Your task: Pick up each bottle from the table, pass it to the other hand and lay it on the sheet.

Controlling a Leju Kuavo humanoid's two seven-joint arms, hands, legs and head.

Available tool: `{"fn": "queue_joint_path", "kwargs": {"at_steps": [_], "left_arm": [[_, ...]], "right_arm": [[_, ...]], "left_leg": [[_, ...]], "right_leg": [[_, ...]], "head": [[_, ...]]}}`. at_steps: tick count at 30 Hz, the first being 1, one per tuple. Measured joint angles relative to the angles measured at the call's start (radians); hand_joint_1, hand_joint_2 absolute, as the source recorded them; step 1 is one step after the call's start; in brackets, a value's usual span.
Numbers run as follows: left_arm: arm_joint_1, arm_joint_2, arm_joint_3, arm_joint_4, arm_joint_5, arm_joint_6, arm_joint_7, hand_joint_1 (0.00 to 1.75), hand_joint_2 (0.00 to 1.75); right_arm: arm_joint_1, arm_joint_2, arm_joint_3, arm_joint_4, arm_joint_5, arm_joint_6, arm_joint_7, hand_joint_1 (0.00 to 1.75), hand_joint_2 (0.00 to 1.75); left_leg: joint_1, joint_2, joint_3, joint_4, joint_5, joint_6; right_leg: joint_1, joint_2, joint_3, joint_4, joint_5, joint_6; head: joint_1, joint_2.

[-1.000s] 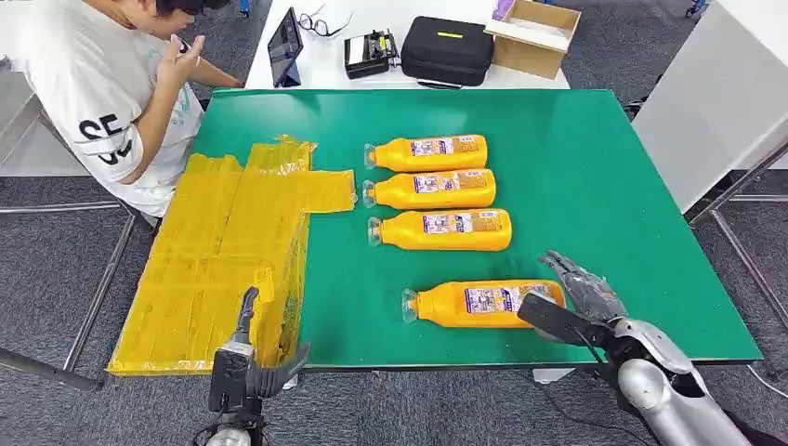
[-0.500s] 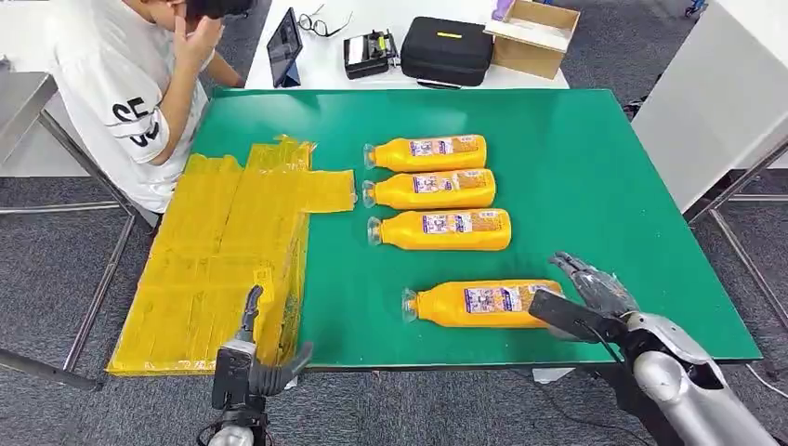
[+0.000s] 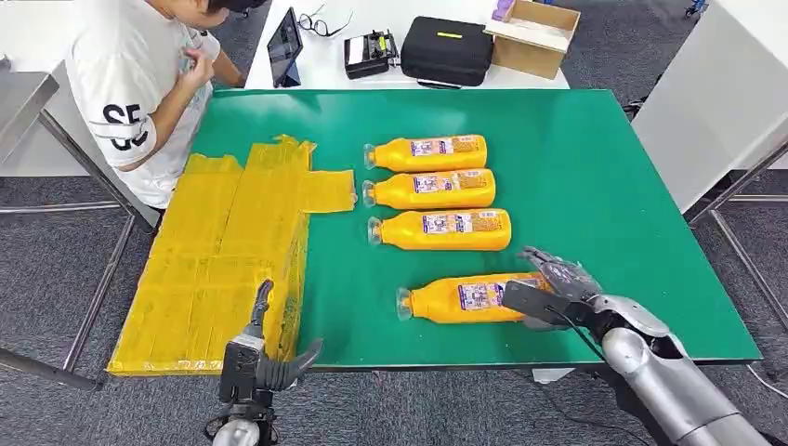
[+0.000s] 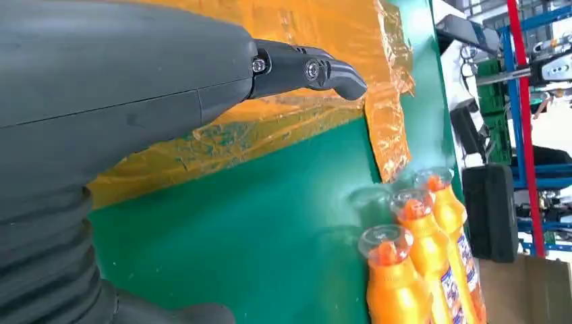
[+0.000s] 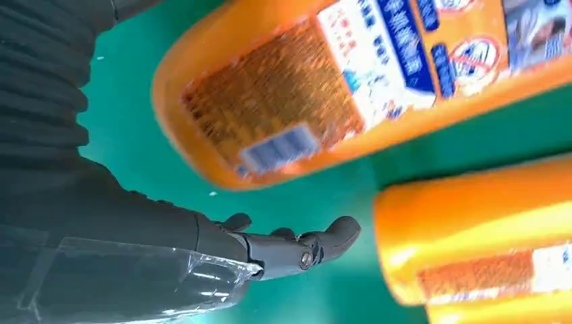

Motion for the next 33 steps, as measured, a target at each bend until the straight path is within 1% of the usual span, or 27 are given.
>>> {"fn": "queue_joint_path", "kwargs": {"at_steps": [7,19,29,33], "left_arm": [[-0.003,0.000,-0.002,0.010,0.000,-0.002,0.000,0.00,1.75],[-0.015,0.002,-0.003,0.023,0.002,-0.003,0.002,0.00,1.75],[-0.022,0.002,-0.013,0.035,0.009,-0.002,0.003,0.00,1.75],[-0.024,0.003,-0.017,0.039,0.018,0.004,0.005,0.00,1.75]], "right_arm": [[-0.034,0.030,0.038,0.053,0.000,0.000,-0.002,0.00,1.75],[-0.070,0.047,0.074,0.098,-0.010,-0.001,-0.017,0.00,1.75],[-0.092,0.045,0.112,0.120,-0.037,0.000,-0.027,0.00,1.75],[-0.111,0.028,0.130,0.120,-0.069,0.022,-0.027,0.00,1.75]], "left_leg": [[0.000,0.000,0.000,0.000,0.000,0.000],[0.000,0.000,0.000,0.000,0.000,0.000],[0.000,0.000,0.001,0.000,0.000,0.000],[0.000,0.000,0.001,0.000,0.000,0.000]], "right_leg": [[0.000,0.000,0.000,0.000,0.000,0.000],[0.000,0.000,0.000,0.000,0.000,0.000],[0.000,0.000,0.000,0.000,0.000,0.000],[0.000,0.000,0.001,0.000,0.000,0.000]], "head": [[0.000,0.000],[0.000,0.000],[0.000,0.000],[0.000,0.000]]}}
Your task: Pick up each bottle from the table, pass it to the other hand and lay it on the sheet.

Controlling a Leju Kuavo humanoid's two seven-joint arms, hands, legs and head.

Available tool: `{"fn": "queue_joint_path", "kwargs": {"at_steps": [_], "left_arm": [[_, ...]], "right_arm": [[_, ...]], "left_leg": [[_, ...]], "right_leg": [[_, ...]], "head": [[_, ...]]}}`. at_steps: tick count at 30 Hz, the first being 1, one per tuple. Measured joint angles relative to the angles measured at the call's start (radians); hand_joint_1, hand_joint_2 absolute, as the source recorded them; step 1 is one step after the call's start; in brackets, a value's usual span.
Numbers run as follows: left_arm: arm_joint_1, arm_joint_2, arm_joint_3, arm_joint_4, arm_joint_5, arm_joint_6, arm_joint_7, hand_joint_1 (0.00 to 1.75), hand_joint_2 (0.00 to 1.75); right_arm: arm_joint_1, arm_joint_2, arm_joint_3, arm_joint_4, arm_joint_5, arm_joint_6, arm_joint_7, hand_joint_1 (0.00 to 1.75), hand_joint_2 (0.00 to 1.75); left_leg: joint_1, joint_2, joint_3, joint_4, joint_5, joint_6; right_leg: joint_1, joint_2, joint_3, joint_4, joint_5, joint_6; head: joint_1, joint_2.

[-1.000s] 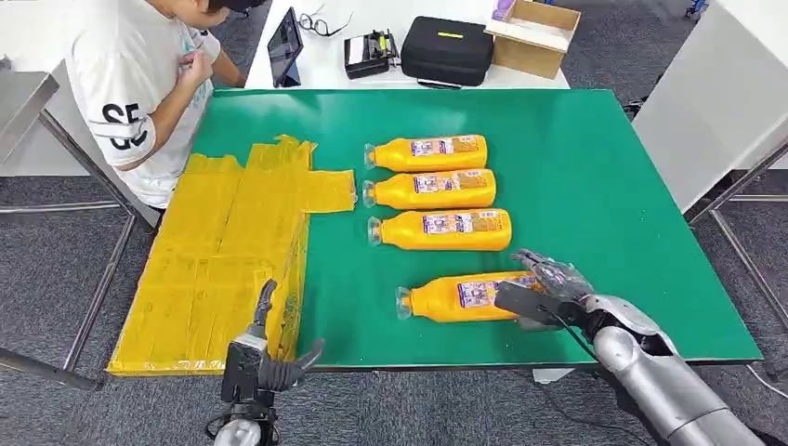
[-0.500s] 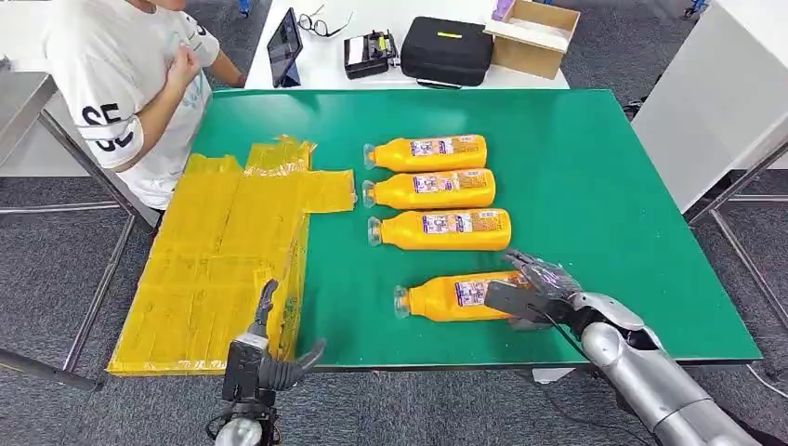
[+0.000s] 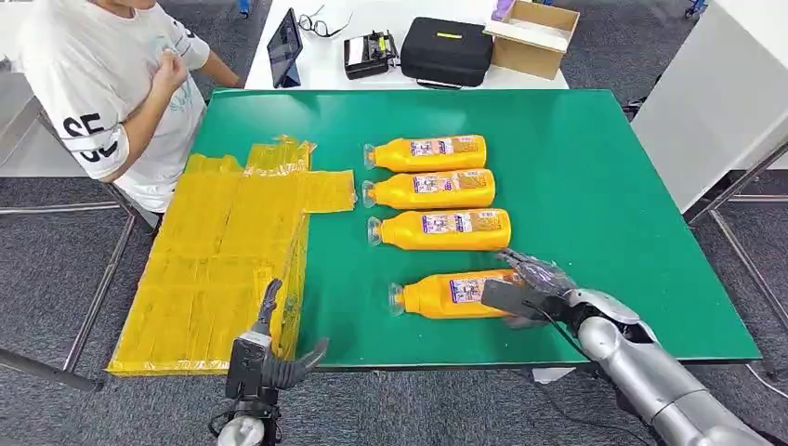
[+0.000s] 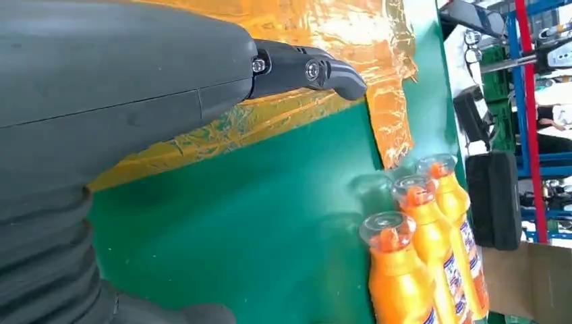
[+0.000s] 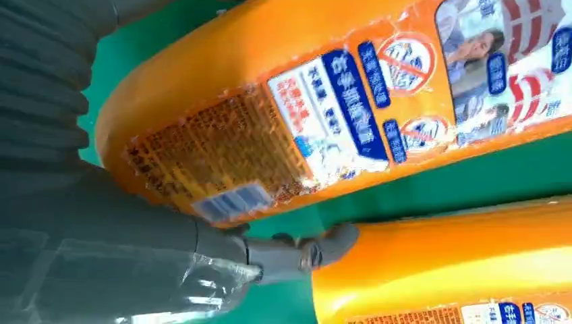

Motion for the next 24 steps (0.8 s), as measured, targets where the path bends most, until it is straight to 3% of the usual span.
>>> {"fn": "queue_joint_path", "kwargs": {"at_steps": [1,2,3,4,6,8,24], "left_arm": [[-0.001,0.001,0.000,0.000,0.001,0.000,0.000,0.00,1.75],[-0.003,0.002,0.000,0.000,0.001,0.000,0.001,0.00,1.75],[-0.005,0.002,0.000,0.000,0.001,-0.001,0.002,0.00,1.75],[-0.007,0.002,0.000,0.000,0.001,-0.003,0.003,0.00,1.75],[-0.010,0.002,-0.002,0.002,-0.001,-0.006,0.006,0.00,1.75],[-0.011,0.002,-0.006,0.005,-0.002,-0.006,0.006,0.00,1.75],[-0.026,0.002,-0.028,0.036,0.002,-0.008,0.007,0.00,1.75]], "right_arm": [[-0.005,-0.004,0.004,0.000,-0.006,0.008,0.000,0.00,1.75],[-0.011,-0.006,0.009,0.001,-0.010,0.018,0.000,0.12,1.75],[-0.020,-0.007,0.015,0.002,-0.015,0.026,0.000,0.63,1.75],[-0.030,-0.009,0.026,0.005,-0.021,0.036,-0.002,1.41,1.75],[-0.048,-0.017,0.053,0.009,-0.039,0.048,-0.010,1.41,1.75],[-0.061,-0.029,0.078,0.010,-0.065,0.060,-0.017,1.75,1.75],[-0.092,-0.133,0.189,-0.021,-0.161,0.076,-0.027,1.75,1.75]], "left_leg": [[0.000,0.000,0.000,0.000,0.000,0.000],[0.000,0.000,0.000,0.000,0.000,0.000],[0.000,0.000,0.000,0.000,0.000,0.000],[0.000,0.000,0.000,0.000,0.000,0.000],[0.000,0.000,0.000,0.000,0.000,0.000],[0.000,0.000,0.000,0.000,0.000,0.000],[0.000,-0.001,0.000,0.001,0.000,0.000]], "right_leg": [[0.000,0.000,0.000,0.000,0.000,0.000],[0.000,0.000,0.000,0.000,0.000,0.000],[0.000,0.000,0.000,0.000,0.000,0.000],[0.000,0.000,0.000,0.000,0.000,0.000],[0.000,0.000,0.000,0.000,0.000,0.000],[0.000,0.000,0.000,0.000,0.000,0.000],[0.000,-0.001,0.000,0.000,0.000,0.000]], "head": [[0.000,0.000],[0.000,0.000],[-0.001,0.000],[0.000,0.000],[0.000,0.000],[0.000,0.000],[0.000,0.000]]}}
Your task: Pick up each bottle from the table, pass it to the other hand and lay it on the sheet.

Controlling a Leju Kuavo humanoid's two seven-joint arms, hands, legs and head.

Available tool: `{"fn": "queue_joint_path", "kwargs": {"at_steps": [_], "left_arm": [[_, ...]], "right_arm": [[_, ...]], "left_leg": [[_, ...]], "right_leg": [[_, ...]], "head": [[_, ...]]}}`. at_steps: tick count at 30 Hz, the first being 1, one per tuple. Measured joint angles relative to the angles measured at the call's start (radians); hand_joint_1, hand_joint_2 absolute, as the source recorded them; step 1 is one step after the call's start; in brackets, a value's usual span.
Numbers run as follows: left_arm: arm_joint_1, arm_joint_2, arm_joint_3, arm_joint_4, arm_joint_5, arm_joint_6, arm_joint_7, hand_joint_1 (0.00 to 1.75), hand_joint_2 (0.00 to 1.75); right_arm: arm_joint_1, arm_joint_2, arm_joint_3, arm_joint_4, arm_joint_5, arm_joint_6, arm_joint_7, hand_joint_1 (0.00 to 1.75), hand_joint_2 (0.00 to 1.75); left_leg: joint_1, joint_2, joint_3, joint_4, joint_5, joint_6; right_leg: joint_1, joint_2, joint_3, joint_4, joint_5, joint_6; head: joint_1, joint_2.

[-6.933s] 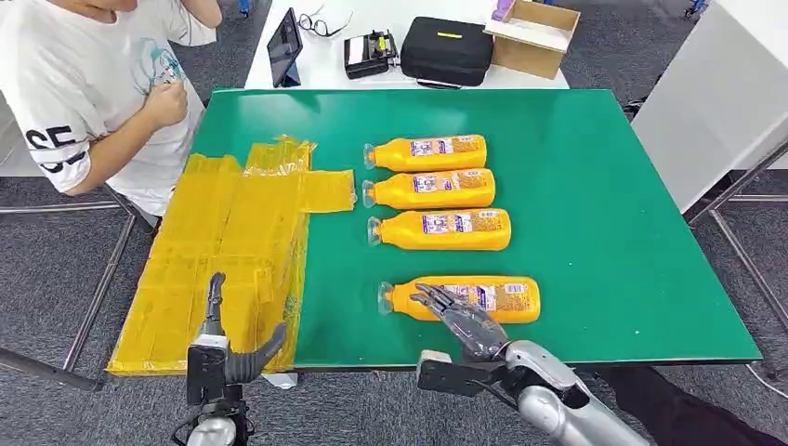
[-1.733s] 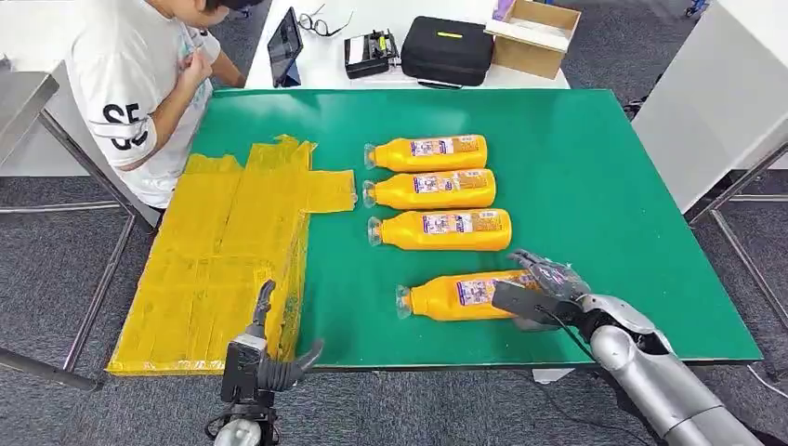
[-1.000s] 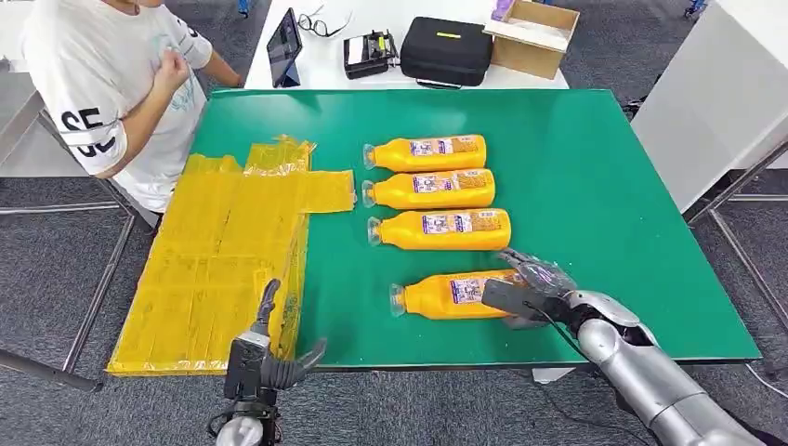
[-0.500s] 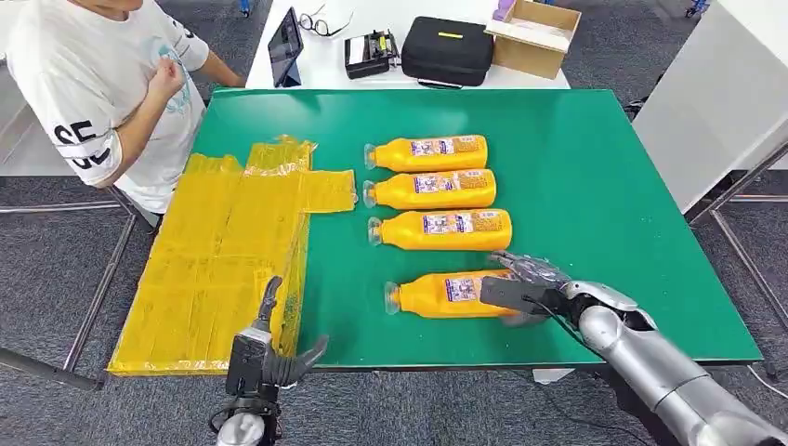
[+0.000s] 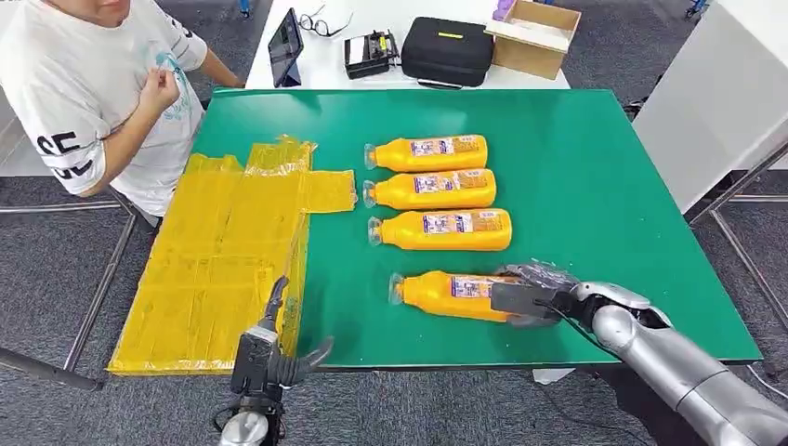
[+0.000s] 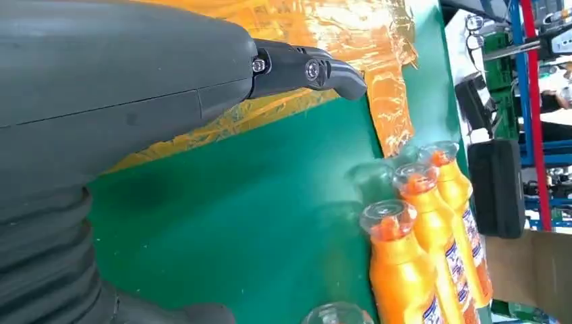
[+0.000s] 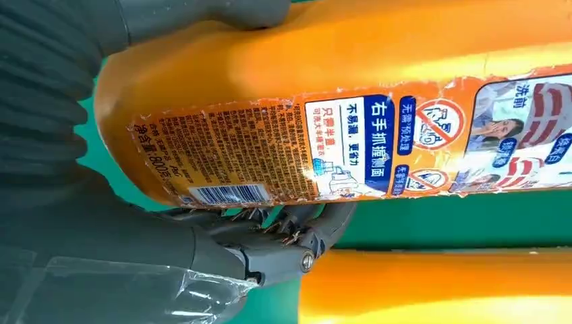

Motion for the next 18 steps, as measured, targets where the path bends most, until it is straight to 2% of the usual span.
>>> {"fn": "queue_joint_path", "kwargs": {"at_steps": [8,10,12,14,16,18], "left_arm": [[-0.002,0.000,-0.008,0.004,0.002,0.001,0.002,0.00,1.75],[-0.002,0.000,-0.008,0.004,0.003,0.004,0.002,0.00,1.75],[0.001,0.000,-0.007,0.003,0.003,0.011,0.003,0.00,1.75],[0.015,0.000,-0.001,-0.023,0.010,0.018,0.013,0.00,1.75],[0.029,0.000,0.002,-0.052,0.028,0.005,0.023,0.00,1.75],[0.050,0.000,0.009,-0.086,0.056,-0.024,0.025,0.00,1.75]], "right_arm": [[0.049,-0.020,0.008,-0.048,-0.043,-0.073,-0.035,1.75,1.75],[0.069,-0.017,0.003,-0.055,-0.015,-0.134,-0.070,1.75,1.75],[0.115,0.037,-0.038,-0.067,0.044,-0.264,-0.144,1.75,1.75],[0.193,0.197,-0.157,-0.114,0.130,-0.460,-0.247,1.75,1.75],[0.248,0.331,-0.225,-0.185,0.175,-0.579,-0.299,1.75,1.75],[0.292,0.442,-0.289,-0.275,0.224,-0.685,-0.338,1.75,1.75]], "left_leg": [[0.000,0.000,0.000,0.000,0.000,0.000],[0.000,0.000,-0.001,0.000,0.000,0.000],[0.002,0.000,-0.001,-0.001,0.000,0.000],[0.004,0.004,0.000,-0.001,-0.001,-0.002],[0.004,0.004,0.001,-0.001,-0.001,-0.003],[0.007,-0.002,0.000,-0.001,0.000,-0.004]], "right_leg": [[0.000,0.000,0.000,0.000,0.000,0.000],[0.000,0.000,0.000,0.000,0.000,0.000],[0.002,0.000,0.001,0.000,0.000,0.000],[0.004,0.003,0.000,0.001,0.000,0.000],[0.004,0.004,-0.002,0.001,-0.001,-0.001],[0.006,-0.002,-0.001,0.001,-0.003,-0.003]], "head": [[0.000,0.000],[0.000,0.000],[0.001,0.000],[0.000,0.000],[-0.002,0.000],[0.000,0.000]]}}
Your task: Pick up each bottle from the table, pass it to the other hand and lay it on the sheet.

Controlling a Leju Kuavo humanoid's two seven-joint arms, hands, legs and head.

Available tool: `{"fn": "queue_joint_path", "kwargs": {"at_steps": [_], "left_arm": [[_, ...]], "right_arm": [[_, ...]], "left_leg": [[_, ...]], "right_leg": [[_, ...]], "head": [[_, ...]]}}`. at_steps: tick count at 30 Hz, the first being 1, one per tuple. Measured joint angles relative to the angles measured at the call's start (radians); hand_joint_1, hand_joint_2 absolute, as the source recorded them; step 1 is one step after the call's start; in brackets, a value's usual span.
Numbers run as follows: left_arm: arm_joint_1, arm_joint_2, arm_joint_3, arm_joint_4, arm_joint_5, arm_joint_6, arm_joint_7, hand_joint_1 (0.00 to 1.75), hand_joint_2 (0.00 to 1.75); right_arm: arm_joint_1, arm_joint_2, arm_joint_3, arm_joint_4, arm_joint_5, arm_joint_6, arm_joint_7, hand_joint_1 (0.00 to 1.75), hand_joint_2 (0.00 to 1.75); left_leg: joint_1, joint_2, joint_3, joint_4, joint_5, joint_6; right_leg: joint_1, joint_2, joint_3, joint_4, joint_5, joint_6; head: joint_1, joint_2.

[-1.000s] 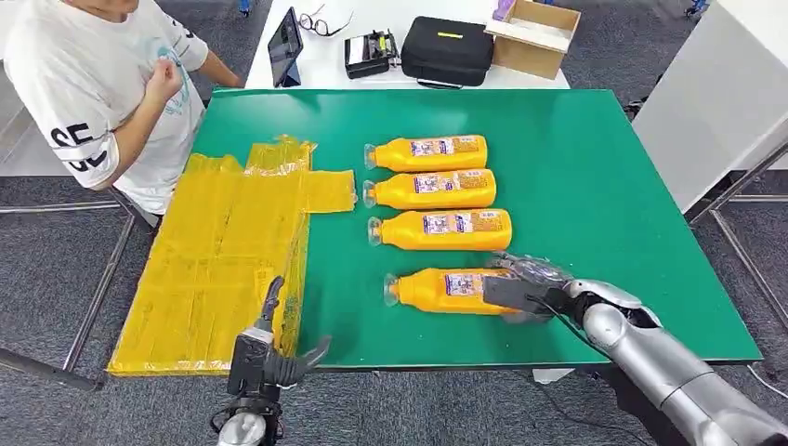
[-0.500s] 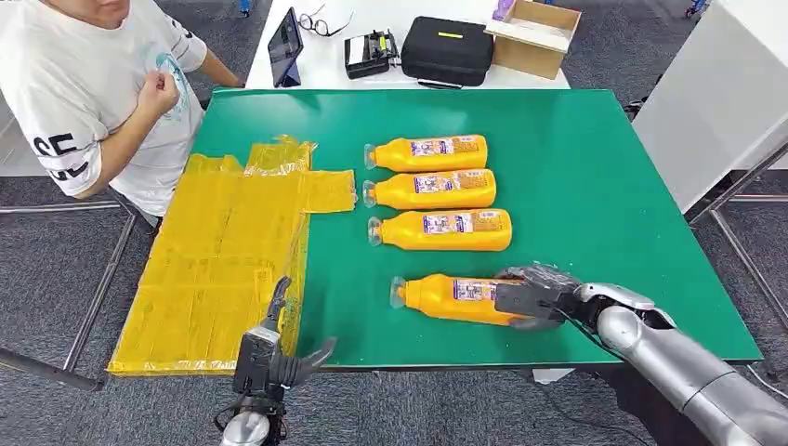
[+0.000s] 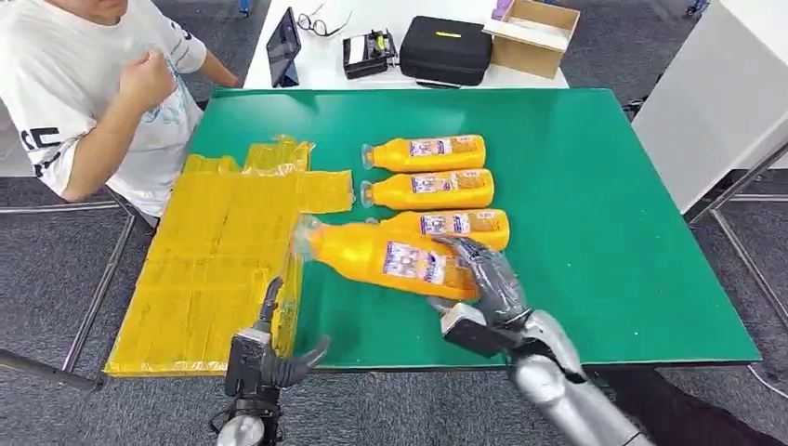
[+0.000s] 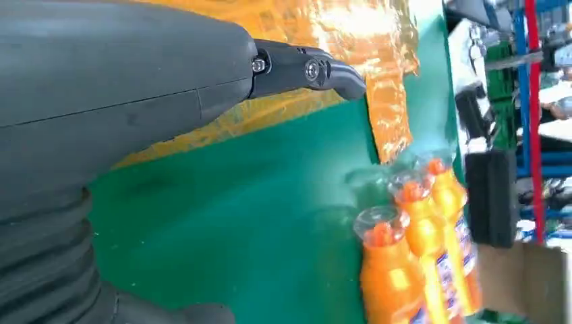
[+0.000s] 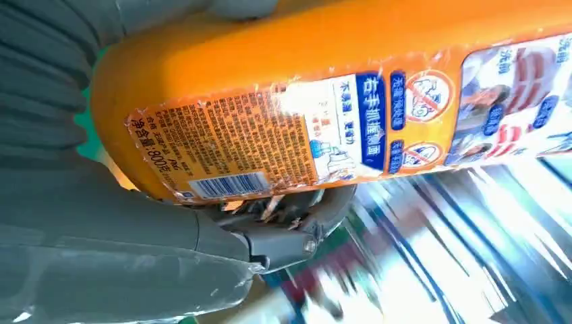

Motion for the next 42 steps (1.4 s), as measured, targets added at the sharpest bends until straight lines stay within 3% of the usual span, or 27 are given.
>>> {"fn": "queue_joint_path", "kwargs": {"at_steps": [4,9,14,17,27,42], "left_arm": [[0.020,0.000,0.010,-0.046,0.013,-0.017,0.006,0.00,1.75],[0.025,0.000,0.018,-0.069,0.016,-0.021,0.009,0.00,1.75],[0.036,0.000,0.020,-0.107,0.056,-0.030,0.021,0.00,1.75],[0.049,0.000,0.018,-0.146,0.106,-0.073,0.043,0.00,1.75],[0.102,0.050,-0.048,-0.306,0.389,-0.437,0.103,0.00,1.75],[0.116,0.099,-0.092,-0.365,0.419,-0.473,0.107,0.00,1.75]], "right_arm": [[0.033,0.118,-0.095,-0.106,0.009,-0.044,-0.013,1.75,1.75],[0.064,0.180,-0.152,-0.150,0.007,-0.047,-0.045,1.75,1.75],[0.089,0.247,-0.207,-0.174,0.064,-0.193,-0.074,1.75,1.75],[0.112,0.279,-0.237,-0.181,0.033,-0.225,-0.085,1.75,1.75],[0.168,0.359,-0.305,-0.065,-0.102,-0.070,-0.179,1.75,1.75],[0.181,0.426,-0.294,0.092,-0.098,0.004,-0.194,1.75,1.75]], "left_leg": [[0.000,0.001,0.000,0.000,0.000,0.000],[-0.004,0.001,0.000,0.000,0.000,0.001],[-0.005,0.001,0.000,0.000,0.000,0.001],[-0.004,0.001,0.000,0.000,0.000,0.001],[-0.004,0.002,0.000,0.000,0.000,0.001],[-0.004,0.002,0.000,0.000,0.000,0.001]], "right_leg": [[-0.001,0.000,0.001,0.000,0.000,0.000],[-0.006,0.000,0.001,0.000,0.001,0.001],[-0.005,0.000,0.001,0.000,0.001,0.001],[-0.005,0.000,0.001,0.000,0.001,0.001],[-0.005,0.000,0.001,0.000,0.001,0.001],[-0.005,0.000,0.000,0.000,0.001,0.001]], "head": [[0.001,0.000],[0.001,0.000],[0.001,0.000],[0.001,0.000],[0.001,0.000],[0.001,0.000]]}}
